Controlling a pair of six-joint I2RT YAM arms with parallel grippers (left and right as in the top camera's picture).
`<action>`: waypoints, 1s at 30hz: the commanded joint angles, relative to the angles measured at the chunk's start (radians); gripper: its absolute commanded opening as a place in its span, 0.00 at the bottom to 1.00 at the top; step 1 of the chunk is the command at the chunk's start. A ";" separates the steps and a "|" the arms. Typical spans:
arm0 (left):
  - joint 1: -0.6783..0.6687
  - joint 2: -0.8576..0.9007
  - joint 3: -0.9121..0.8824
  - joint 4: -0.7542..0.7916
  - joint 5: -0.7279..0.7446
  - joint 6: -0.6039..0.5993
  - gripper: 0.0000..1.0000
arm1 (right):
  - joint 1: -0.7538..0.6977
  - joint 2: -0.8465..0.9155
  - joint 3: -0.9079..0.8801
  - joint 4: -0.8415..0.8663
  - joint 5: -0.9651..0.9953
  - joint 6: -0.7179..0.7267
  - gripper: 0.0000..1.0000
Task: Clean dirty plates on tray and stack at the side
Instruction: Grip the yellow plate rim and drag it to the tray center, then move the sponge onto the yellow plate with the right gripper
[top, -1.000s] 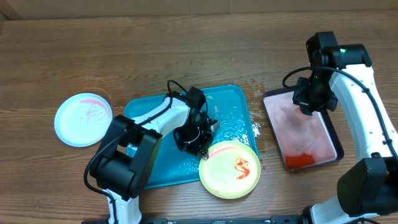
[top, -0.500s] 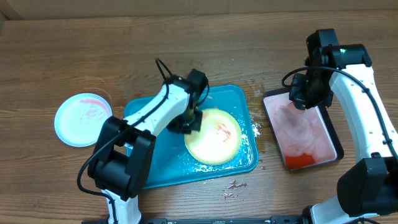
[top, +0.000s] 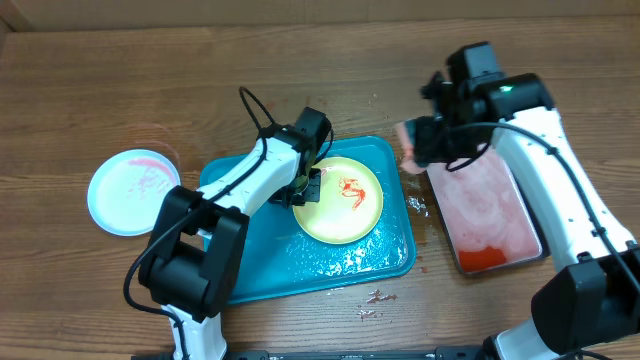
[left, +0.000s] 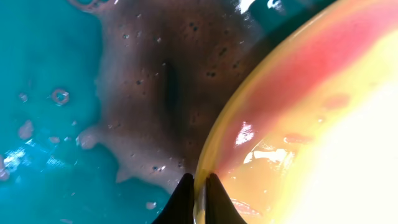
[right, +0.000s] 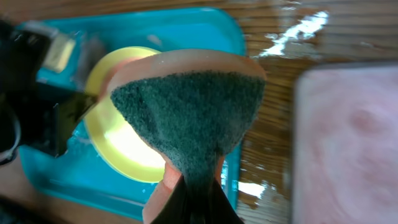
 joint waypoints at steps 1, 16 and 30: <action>0.029 0.006 -0.075 0.051 0.145 0.085 0.05 | 0.059 -0.002 0.001 0.019 -0.037 0.023 0.04; 0.204 0.006 -0.144 0.097 0.367 0.203 0.05 | 0.134 0.087 -0.121 0.216 -0.112 0.158 0.04; 0.204 0.006 -0.144 0.071 0.375 0.206 0.05 | 0.349 0.137 -0.440 0.637 -0.099 0.503 0.04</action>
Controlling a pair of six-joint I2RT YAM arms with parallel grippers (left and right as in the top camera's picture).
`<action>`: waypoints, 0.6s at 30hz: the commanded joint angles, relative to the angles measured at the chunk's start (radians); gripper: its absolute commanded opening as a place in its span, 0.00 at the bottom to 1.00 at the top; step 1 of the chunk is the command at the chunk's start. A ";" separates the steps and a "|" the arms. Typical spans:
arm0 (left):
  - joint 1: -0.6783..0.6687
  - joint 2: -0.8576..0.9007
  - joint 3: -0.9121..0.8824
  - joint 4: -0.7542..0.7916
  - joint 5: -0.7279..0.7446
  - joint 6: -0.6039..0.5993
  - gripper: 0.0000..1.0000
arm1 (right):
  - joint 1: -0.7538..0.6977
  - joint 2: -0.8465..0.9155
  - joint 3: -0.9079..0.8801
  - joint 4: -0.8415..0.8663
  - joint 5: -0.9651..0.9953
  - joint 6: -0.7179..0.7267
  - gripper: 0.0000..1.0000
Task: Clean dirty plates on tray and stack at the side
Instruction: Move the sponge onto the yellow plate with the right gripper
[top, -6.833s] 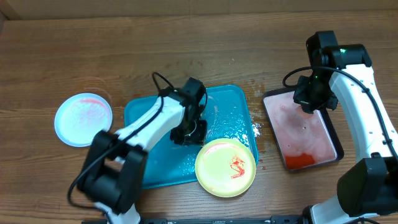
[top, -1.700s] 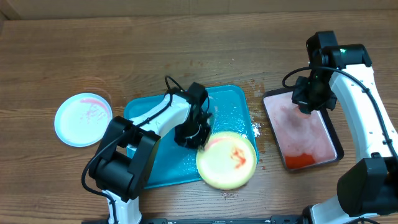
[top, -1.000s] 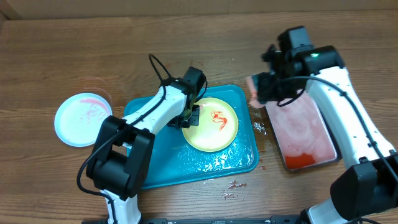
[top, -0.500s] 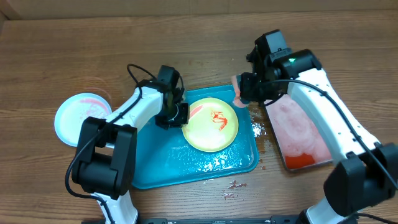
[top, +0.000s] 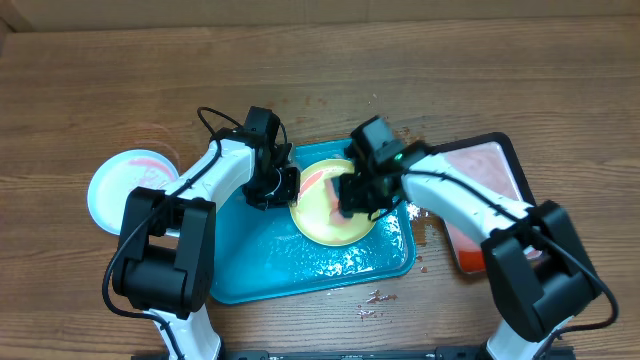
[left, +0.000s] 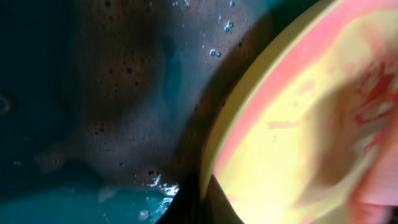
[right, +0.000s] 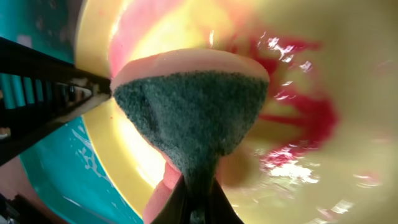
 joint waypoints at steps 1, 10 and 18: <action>0.004 0.040 -0.029 -0.020 -0.019 0.031 0.04 | 0.040 0.003 -0.049 0.084 0.017 0.158 0.04; 0.004 0.040 -0.029 -0.042 0.007 0.042 0.04 | 0.106 0.003 -0.080 0.249 0.380 0.047 0.04; 0.004 0.040 -0.029 -0.051 0.006 0.042 0.04 | 0.106 0.003 -0.069 0.220 0.543 -0.460 0.04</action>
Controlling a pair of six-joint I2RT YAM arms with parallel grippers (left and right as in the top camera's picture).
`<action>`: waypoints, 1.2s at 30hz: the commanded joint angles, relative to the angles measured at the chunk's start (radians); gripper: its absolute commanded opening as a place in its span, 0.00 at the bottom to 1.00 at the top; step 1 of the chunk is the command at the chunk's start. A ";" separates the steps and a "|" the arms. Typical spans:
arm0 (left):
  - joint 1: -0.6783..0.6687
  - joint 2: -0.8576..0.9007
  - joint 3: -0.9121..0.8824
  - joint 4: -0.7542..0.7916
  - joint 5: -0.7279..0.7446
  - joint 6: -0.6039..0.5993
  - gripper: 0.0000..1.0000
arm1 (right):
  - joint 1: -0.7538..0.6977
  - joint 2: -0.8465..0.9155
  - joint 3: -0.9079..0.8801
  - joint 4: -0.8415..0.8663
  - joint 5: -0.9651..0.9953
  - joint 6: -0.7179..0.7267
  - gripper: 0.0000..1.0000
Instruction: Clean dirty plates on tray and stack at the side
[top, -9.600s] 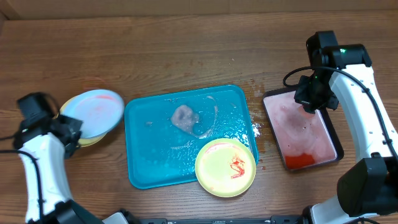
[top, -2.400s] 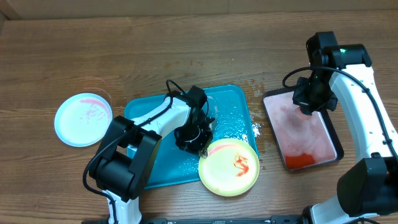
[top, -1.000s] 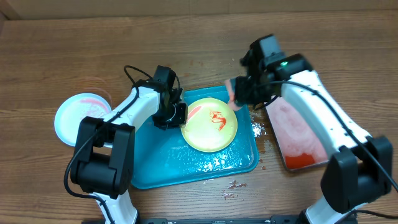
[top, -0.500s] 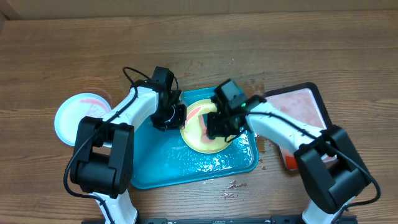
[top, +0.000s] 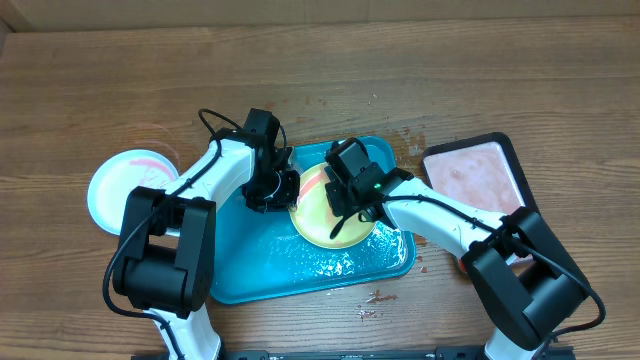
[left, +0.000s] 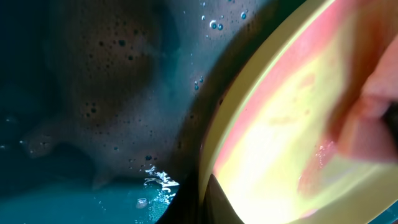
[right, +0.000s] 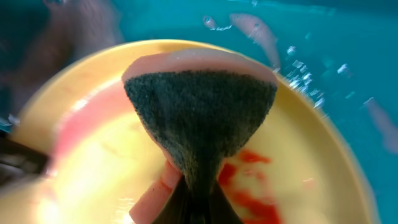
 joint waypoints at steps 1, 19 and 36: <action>0.003 0.038 -0.029 -0.015 -0.007 0.023 0.04 | -0.001 0.002 0.005 -0.045 0.106 -0.290 0.04; 0.003 0.038 -0.029 -0.024 -0.007 0.023 0.04 | 0.105 0.002 0.005 -0.302 -0.220 -0.578 0.04; 0.003 0.038 -0.029 -0.034 -0.007 0.023 0.04 | 0.111 0.002 0.005 -0.043 0.163 -0.102 0.04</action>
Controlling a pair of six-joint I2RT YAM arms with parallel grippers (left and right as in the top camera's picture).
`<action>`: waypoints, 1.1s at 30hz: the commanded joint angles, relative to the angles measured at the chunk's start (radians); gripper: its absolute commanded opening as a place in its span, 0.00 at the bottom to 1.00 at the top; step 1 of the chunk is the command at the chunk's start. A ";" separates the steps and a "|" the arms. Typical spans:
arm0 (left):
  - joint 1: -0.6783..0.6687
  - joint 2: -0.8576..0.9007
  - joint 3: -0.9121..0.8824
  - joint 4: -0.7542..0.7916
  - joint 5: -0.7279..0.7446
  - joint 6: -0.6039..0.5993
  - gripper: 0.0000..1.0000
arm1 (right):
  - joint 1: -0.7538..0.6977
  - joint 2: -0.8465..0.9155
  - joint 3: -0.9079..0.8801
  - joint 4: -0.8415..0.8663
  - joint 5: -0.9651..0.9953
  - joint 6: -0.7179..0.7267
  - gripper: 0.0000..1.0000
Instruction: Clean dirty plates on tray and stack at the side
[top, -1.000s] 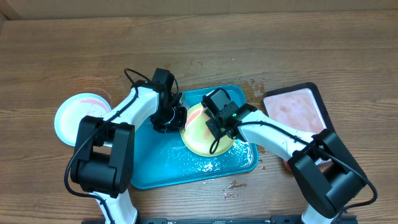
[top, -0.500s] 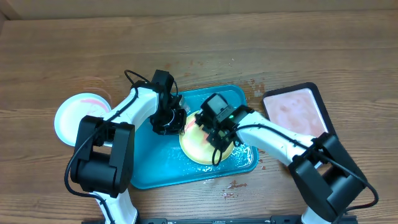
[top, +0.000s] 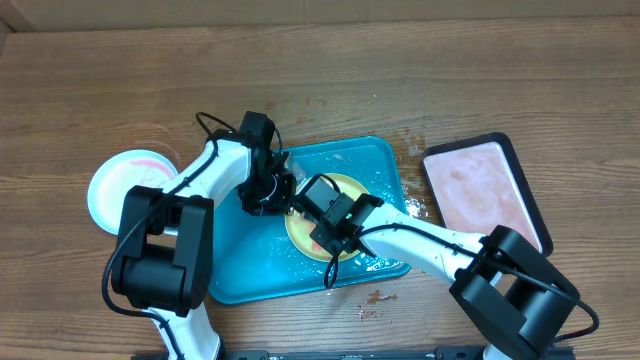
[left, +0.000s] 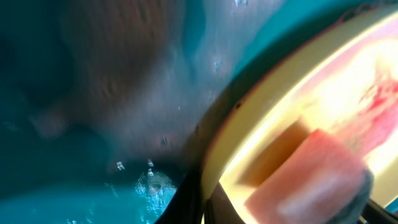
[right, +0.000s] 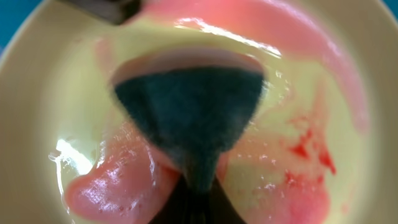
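A yellow plate (top: 352, 190) smeared with red lies in the teal tray (top: 240, 270). My left gripper (top: 283, 193) is shut on the plate's left rim (left: 214, 158). My right gripper (top: 318, 222) is shut on a pink sponge with a dark green scrub face (right: 186, 102), pressed onto the plate (right: 298, 74); the sponge (left: 305, 174) also shows in the left wrist view. Red streaks and pink foam (right: 106, 186) cover the plate's inside. A white plate (top: 112, 190) with a pink tinge sits on the table to the left of the tray.
A dark tray of pink soapy water (top: 482, 195) stands to the right of the teal tray. Foamy water pools on the teal tray floor (left: 93, 93). Drops and specks lie on the wooden table (top: 375, 298) by the tray's front edge.
My right gripper with the sponge has moved from the plate's upper left to its lower left part. More pink foam is smeared over the plate. The left gripper still clamps the rim.
At first my right gripper held the sponge over the table between the two trays, while my left held the yellow plate's rim. Then the sponge was on the plate's middle, then its upper left, now its lower left; the red stain has spread into smears.
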 joint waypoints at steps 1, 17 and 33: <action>-0.018 0.033 -0.021 -0.008 -0.023 -0.001 0.05 | -0.094 0.014 0.006 0.114 0.088 0.281 0.04; -0.018 0.033 -0.021 -0.019 -0.023 -0.001 0.04 | -0.175 0.014 0.004 0.058 -0.060 1.097 0.04; -0.018 0.033 -0.021 -0.028 -0.023 0.002 0.04 | -0.175 0.065 -0.010 0.226 -0.210 1.244 0.04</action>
